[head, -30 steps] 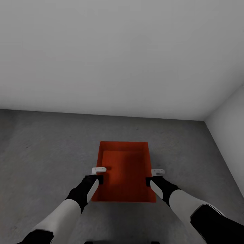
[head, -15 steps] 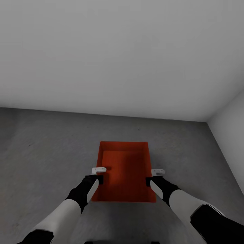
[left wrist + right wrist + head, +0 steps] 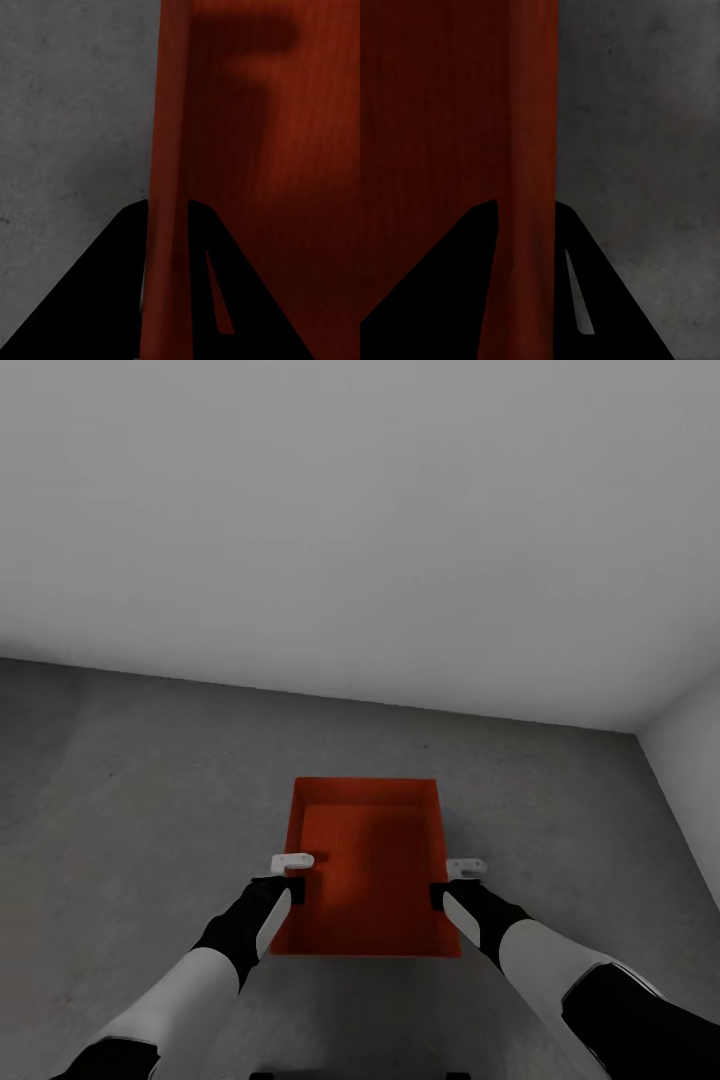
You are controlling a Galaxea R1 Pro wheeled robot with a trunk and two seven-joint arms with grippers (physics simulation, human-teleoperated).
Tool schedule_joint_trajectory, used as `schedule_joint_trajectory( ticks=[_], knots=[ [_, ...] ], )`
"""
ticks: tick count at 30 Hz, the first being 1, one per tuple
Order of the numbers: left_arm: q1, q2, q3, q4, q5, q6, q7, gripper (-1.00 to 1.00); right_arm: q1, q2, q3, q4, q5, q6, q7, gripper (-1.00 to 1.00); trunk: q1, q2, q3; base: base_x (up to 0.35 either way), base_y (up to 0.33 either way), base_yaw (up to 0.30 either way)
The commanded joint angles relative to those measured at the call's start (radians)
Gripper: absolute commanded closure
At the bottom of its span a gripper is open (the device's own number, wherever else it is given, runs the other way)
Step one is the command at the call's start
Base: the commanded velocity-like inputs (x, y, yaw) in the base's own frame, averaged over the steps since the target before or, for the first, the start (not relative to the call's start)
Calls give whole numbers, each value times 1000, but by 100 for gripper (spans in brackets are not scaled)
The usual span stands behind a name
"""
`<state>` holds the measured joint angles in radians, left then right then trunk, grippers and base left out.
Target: Move the two storage containers from the living room to the garage. In the garage, place one container on the floor and stack the other container on top of it (either order is fine).
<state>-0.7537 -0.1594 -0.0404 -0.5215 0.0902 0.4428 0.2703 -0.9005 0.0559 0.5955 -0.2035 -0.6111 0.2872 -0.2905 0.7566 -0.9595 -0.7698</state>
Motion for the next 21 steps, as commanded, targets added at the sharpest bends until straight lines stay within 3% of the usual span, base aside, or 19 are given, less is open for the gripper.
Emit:
schedule_joint_trajectory(
  ticks=[1, 21],
  knots=[
    [1, 1, 4, 0, -7, 11, 12, 100, -1, -31, -43, -4, 32, 2, -39, 100, 0, -1, -1, 0, 0, 5],
    [1, 2, 4, 0, -7, 10, 12, 100, -1, -31, -43, -4, 32, 2, -39, 100, 0, -1, -1, 0, 0, 0]
  ],
)
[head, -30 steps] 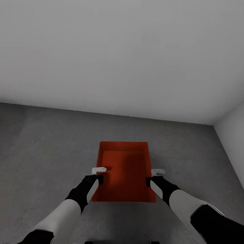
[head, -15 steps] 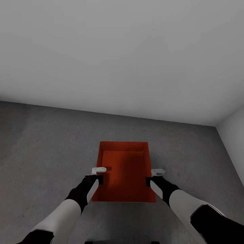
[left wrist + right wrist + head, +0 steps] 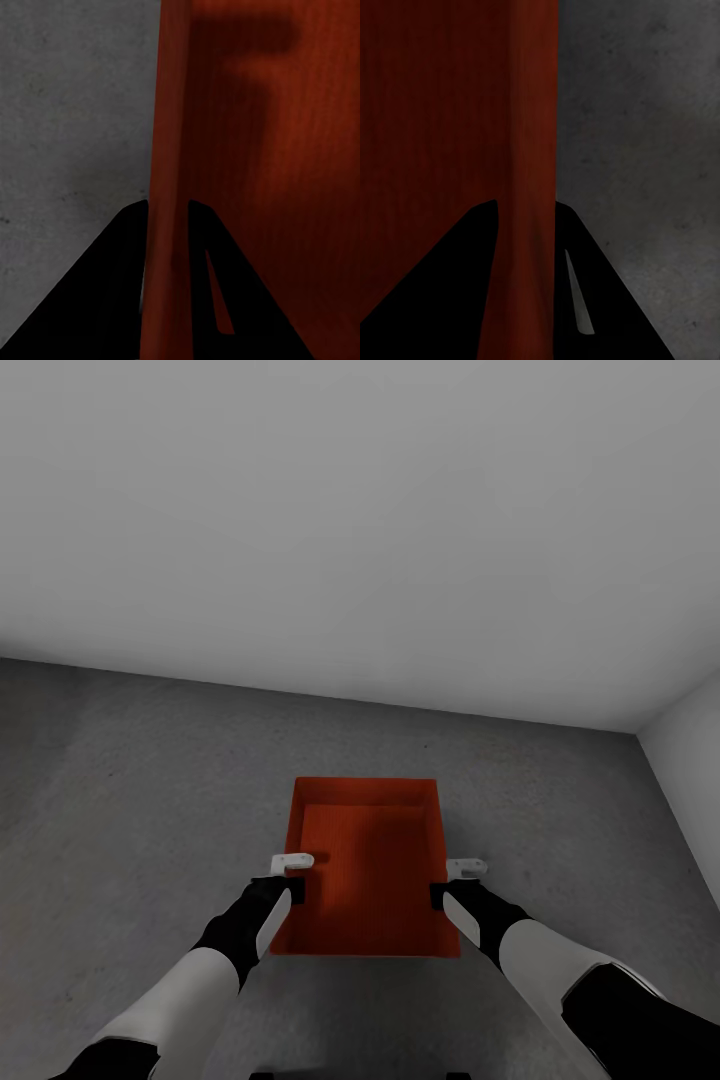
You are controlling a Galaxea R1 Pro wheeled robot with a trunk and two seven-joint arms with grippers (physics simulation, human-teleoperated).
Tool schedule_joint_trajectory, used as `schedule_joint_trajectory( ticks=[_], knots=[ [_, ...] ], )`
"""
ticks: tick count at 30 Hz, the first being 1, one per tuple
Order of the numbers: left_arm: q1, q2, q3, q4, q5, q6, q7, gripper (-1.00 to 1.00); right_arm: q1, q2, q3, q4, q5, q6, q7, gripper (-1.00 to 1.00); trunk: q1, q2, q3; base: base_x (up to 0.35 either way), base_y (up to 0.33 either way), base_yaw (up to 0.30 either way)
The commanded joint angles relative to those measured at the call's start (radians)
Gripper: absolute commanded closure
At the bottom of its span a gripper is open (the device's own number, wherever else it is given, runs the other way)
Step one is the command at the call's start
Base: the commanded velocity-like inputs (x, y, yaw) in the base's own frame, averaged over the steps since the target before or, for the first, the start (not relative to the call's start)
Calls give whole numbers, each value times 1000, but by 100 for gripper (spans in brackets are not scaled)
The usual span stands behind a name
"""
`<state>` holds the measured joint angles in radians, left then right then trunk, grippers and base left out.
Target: Move the two storage containers from the living room to the garage. In the garage, place one container on the floor and stack the other container on top of it (either order is fine).
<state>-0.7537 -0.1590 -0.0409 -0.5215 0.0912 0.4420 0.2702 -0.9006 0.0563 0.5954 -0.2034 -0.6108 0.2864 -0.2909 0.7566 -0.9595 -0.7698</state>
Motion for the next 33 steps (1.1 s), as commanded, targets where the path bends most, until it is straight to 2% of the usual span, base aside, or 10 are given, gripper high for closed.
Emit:
schedule_joint_trajectory(
  ticks=[1, 33],
  knots=[
    [1, 1, 4, 0, -8, 11, 12, 100, -1, -32, -43, -4, 32, 3, -39, 100, 0, -1, -1, 0, 0, 0],
    [1, 1, 4, -1, -10, 11, 12, 100, -1, -32, -43, -4, 32, 3, -39, 100, 0, -1, -1, 0, -2, 0]
  ],
)
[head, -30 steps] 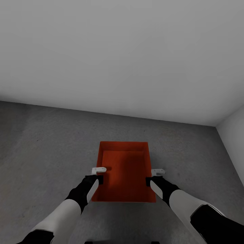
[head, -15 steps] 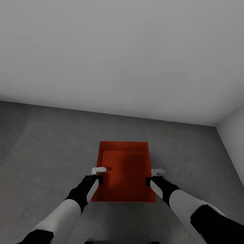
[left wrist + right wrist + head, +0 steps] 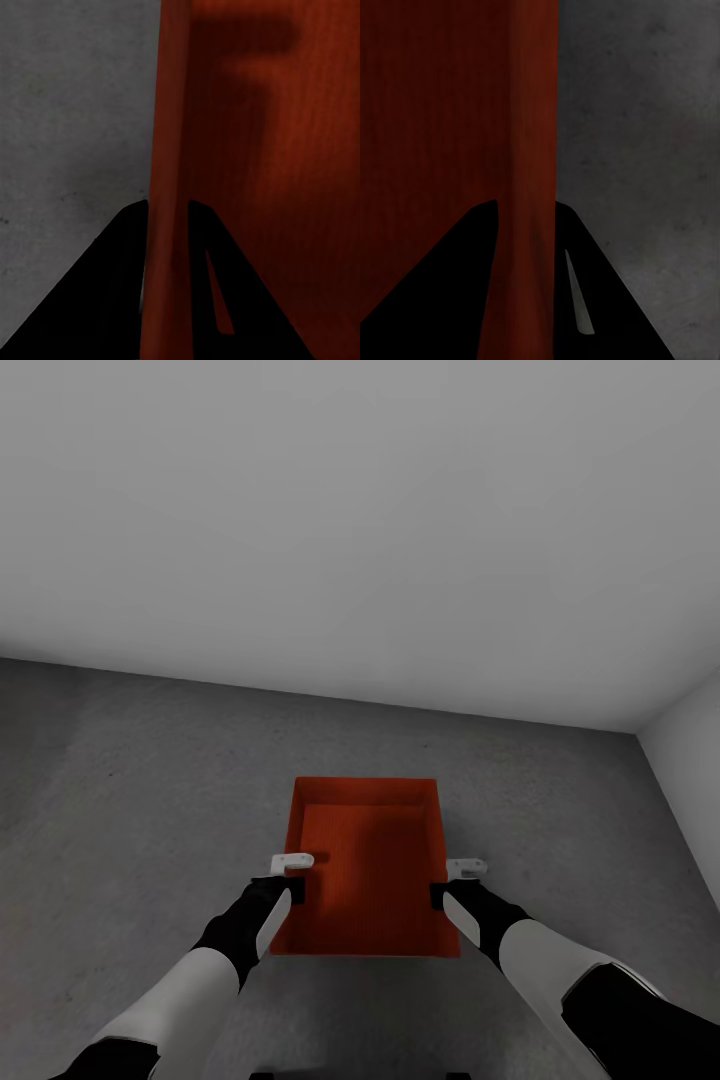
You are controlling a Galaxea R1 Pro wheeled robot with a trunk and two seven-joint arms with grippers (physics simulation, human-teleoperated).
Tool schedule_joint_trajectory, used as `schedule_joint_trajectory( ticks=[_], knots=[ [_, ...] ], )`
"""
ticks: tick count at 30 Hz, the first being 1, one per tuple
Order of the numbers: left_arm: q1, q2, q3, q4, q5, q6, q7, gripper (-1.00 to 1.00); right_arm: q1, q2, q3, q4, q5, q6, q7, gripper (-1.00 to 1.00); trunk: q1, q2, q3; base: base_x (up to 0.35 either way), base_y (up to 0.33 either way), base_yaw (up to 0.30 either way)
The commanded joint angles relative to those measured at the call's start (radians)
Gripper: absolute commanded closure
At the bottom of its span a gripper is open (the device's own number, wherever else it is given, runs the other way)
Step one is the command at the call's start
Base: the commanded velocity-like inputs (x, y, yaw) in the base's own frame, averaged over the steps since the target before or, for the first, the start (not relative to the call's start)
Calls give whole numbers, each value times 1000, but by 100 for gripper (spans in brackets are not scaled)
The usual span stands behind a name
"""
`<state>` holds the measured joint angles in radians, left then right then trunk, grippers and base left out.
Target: Move the two storage containers from the living room to the garage. In the garage, place one container on the floor and stack the other container on top of it (either order is fine).
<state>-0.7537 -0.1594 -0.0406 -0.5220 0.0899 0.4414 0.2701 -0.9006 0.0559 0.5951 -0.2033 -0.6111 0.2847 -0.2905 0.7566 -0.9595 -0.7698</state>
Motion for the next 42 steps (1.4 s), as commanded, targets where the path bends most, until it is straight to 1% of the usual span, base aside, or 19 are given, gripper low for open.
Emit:
schedule_joint_trajectory(
  ticks=[1, 7, 21, 30, 42],
  knots=[
    [1, 1, 4, 0, -9, 11, 12, 100, -1, -31, -43, -4, 33, 5, -40, 100, 0, -1, -1, 0, -136, 0],
    [1, 2, 4, -2, -9, 11, 12, 100, -1, -31, -43, -4, 33, 5, -40, 100, 0, -1, -1, 0, -141, 0],
    [1, 2, 4, -3, -9, 11, 12, 100, -1, -31, -43, -4, 32, 5, -39, 100, 0, -1, -1, 0, -6, 2],
    [1, 2, 4, -2, -9, 11, 12, 100, -1, -31, -43, -4, 33, 5, -39, 100, 0, -1, -1, 0, 0, 175],
    [1, 1, 4, -1, -11, 11, 12, 100, -1, -31, -43, -4, 33, 5, -39, 100, 0, -1, -1, 0, 0, 13]
  ],
)
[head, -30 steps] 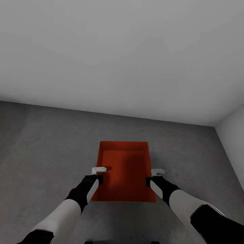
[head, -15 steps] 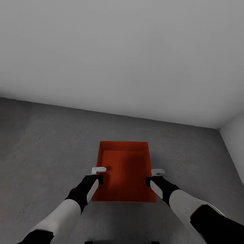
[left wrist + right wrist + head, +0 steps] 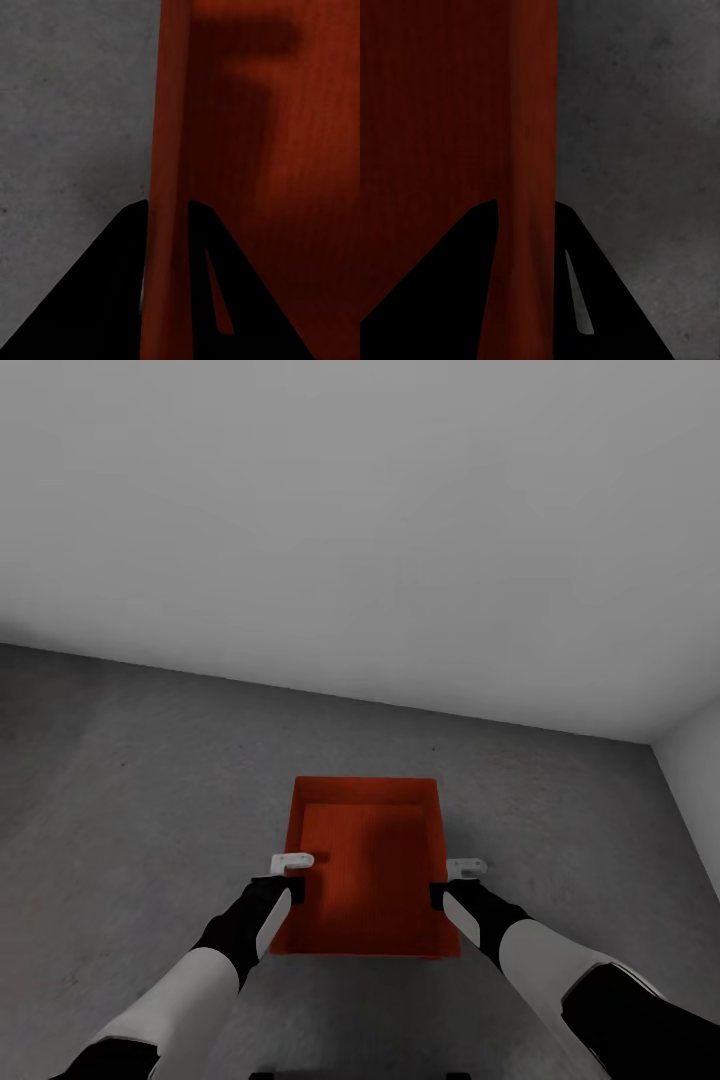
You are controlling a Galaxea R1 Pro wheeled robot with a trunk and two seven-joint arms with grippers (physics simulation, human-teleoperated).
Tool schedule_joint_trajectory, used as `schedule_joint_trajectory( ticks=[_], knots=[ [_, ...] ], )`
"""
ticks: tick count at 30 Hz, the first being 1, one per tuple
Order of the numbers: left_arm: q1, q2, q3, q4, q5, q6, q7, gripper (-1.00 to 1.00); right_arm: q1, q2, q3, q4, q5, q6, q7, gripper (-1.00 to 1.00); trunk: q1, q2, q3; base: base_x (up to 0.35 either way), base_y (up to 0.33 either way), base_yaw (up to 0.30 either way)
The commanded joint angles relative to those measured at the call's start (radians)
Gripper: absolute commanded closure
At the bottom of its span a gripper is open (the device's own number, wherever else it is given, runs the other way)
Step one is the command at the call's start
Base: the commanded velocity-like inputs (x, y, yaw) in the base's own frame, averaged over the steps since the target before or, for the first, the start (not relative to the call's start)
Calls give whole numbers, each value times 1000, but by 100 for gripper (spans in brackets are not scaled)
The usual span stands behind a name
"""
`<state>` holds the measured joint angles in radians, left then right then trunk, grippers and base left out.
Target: Move the two storage containers from the living room to the garage. In the garage, place one container on the floor and stack the other container on top of it (either order is fine).
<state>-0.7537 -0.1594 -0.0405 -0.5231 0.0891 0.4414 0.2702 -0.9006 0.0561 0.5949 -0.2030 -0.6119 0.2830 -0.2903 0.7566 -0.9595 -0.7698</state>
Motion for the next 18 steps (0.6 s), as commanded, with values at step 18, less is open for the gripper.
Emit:
schedule_joint_trajectory(
  ticks=[18],
  knots=[
    [1, 1, 4, 2, -9, 13, 12, 100, -1, -32, -43, -4, 33, 7, -39, 100, 19, -36, -16, 0, 0, 0]
  ],
)
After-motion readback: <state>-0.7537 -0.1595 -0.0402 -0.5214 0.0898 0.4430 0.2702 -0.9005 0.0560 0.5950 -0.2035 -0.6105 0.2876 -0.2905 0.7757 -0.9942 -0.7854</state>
